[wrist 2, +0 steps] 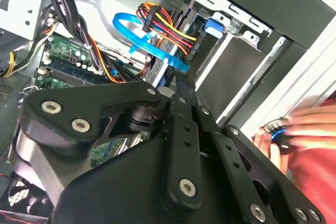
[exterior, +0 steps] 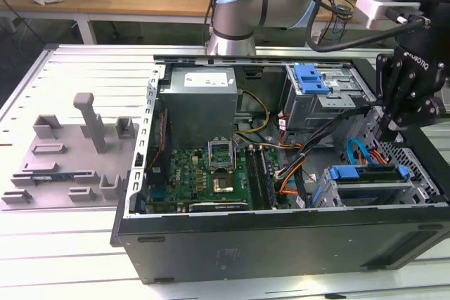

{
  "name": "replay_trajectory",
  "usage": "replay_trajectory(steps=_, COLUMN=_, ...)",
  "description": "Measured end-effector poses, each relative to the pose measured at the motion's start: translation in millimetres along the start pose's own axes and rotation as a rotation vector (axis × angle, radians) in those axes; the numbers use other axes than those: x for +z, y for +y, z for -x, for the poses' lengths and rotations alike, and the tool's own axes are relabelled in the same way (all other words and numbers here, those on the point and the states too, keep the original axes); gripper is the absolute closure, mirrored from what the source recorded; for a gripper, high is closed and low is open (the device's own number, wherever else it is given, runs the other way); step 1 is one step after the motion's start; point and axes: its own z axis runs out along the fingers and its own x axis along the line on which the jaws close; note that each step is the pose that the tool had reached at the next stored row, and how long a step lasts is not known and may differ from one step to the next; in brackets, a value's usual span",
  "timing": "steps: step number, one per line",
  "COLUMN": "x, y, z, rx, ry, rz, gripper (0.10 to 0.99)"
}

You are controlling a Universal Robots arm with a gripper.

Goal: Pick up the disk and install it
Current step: 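Insert the second disk wire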

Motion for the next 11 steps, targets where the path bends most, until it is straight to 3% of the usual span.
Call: replay_trajectory(steps=11, x=0.0, y=0.0, z=0.0, rx=0.000, ry=0.0156, rz=-0.001, gripper=0.980)
